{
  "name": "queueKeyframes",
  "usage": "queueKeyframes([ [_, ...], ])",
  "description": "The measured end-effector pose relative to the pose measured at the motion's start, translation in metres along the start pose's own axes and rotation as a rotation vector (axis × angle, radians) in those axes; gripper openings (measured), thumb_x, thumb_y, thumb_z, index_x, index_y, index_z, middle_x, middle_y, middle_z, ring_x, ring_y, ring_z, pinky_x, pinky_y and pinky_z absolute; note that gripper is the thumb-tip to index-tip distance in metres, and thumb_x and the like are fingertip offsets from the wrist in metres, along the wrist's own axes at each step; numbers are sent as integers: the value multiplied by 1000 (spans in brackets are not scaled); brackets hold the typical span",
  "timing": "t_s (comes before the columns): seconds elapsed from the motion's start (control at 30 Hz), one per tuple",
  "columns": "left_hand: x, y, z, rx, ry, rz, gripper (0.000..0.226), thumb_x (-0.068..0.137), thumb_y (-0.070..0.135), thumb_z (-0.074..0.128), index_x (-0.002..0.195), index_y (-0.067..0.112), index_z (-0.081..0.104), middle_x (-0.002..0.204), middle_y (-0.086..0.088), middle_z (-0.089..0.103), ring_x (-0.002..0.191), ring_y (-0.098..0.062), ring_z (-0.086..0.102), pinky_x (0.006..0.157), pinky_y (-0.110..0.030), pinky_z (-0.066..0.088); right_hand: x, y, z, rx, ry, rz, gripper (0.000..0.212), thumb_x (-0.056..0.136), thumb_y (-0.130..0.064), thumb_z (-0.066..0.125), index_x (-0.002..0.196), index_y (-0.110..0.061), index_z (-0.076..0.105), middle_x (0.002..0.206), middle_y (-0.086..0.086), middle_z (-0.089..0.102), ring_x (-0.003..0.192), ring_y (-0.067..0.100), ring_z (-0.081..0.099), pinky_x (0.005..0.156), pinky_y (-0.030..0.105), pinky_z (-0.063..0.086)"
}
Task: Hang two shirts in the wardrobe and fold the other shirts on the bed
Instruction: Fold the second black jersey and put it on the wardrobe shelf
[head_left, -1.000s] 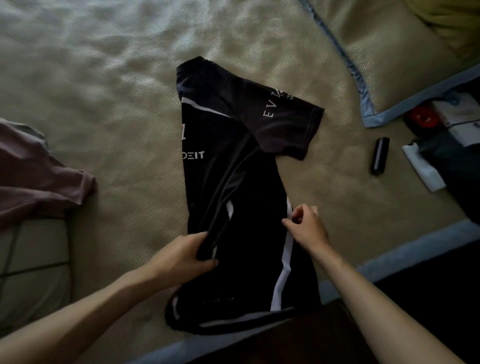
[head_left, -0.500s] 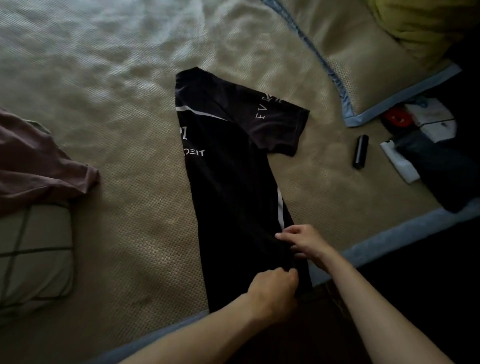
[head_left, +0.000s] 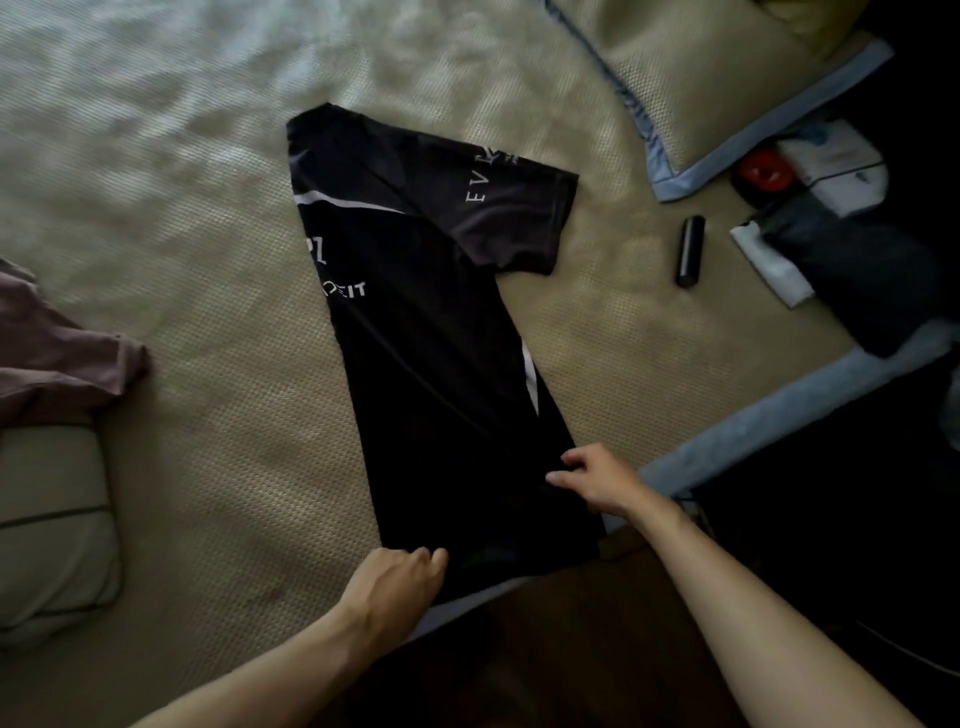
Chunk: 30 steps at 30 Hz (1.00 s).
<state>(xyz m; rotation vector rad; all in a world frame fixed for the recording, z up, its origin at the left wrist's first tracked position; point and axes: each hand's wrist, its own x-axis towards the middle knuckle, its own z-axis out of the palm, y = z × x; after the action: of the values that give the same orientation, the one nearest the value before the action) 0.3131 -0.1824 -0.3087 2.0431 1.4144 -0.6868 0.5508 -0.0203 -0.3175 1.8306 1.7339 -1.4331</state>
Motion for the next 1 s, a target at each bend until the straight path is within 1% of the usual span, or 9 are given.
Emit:
queueKeyframes([
  [0.07, -6, 5, 0, 41, 14, 45, 29, 89, 19, 63, 116, 13, 54, 98, -6, 71, 85, -28, 73, 65, -37, 53, -6, 5, 4, -105, 149, -25, 20, 95, -35, 63, 103, -17, 69, 90, -1, 70, 89, 21, 66, 67, 29, 48],
  [0.13, -8, 10, 4, 63, -2, 80, 31, 98, 12, 48, 129, 10, 46, 113, -12, 67, 99, -37, 69, 74, -42, 51, -14, 5, 10, -185, 289, -53, 24, 96, -37, 60, 107, -18, 70, 99, 3, 72, 96, 26, 67, 74, 36, 53],
  [0.33, -16, 22, -2, 15, -91, 98, 29, 100, 11, 43, 129, 8, 46, 117, -13, 68, 104, -38, 68, 76, -42, 49, -25, 5, 27, -192, 302, 66, 34, 102, -34, 49, 127, -13, 58, 120, 10, 66, 109, 28, 62, 82, 36, 49],
  [0.47, -8, 11, -18, 18, -124, 81, 46, 90, 46, 57, 121, 12, 59, 116, -11, 70, 106, -34, 69, 84, -40, 54, -28, 1, 30, -249, 388, 74, 32, 96, -43, 54, 116, -18, 51, 109, 4, 65, 95, 24, 64, 71, 33, 50],
  [0.57, 18, -12, -57, -62, 46, -29, 43, 91, 45, 50, 117, 13, 61, 118, -10, 69, 107, -32, 68, 84, -38, 53, -18, -4, 23, -241, 481, -5, 41, 89, -51, 61, 111, -21, 46, 107, 0, 57, 91, 18, 56, 68, 30, 44],
  [0.67, 64, -52, -100, -98, 271, -133, 44, 89, 34, 50, 129, 17, 49, 134, -7, 55, 120, -29, 57, 96, -42, 48, 5, -17, 10, -147, 421, -28, 45, 90, -34, 64, 125, -16, 44, 119, 3, 53, 104, 22, 58, 74, 29, 42],
  [0.8, 129, -95, -145, -132, 386, -211, 73, 94, 40, 44, 159, 23, 17, 169, -4, 7, 154, -26, 14, 123, -52, 15, 57, -50, -9, 138, 600, -127, 44, 78, -13, 68, 119, -15, 52, 106, -2, 60, 93, 22, 62, 77, 32, 48],
  [0.9, 182, -124, -175, -205, 507, -305, 71, 98, 47, 34, 161, 28, 8, 169, 1, -3, 156, -23, 2, 122, -56, 2, 113, -90, -38, 801, 391, 67, 42, 78, -36, 72, 107, -6, 64, 91, 6, 71, 82, 24, 68, 77, 36, 54],
  [1.0, 236, -168, -202, -251, 554, -416, 68, 99, 53, 22, 160, 33, 2, 169, 4, -7, 156, -23, -3, 120, -61, -2, 166, -136, -79, 1456, 40, 60, 37, 91, -33, 66, 116, -6, 65, 110, 15, 72, 102, 25, 68, 91, 33, 53],
])
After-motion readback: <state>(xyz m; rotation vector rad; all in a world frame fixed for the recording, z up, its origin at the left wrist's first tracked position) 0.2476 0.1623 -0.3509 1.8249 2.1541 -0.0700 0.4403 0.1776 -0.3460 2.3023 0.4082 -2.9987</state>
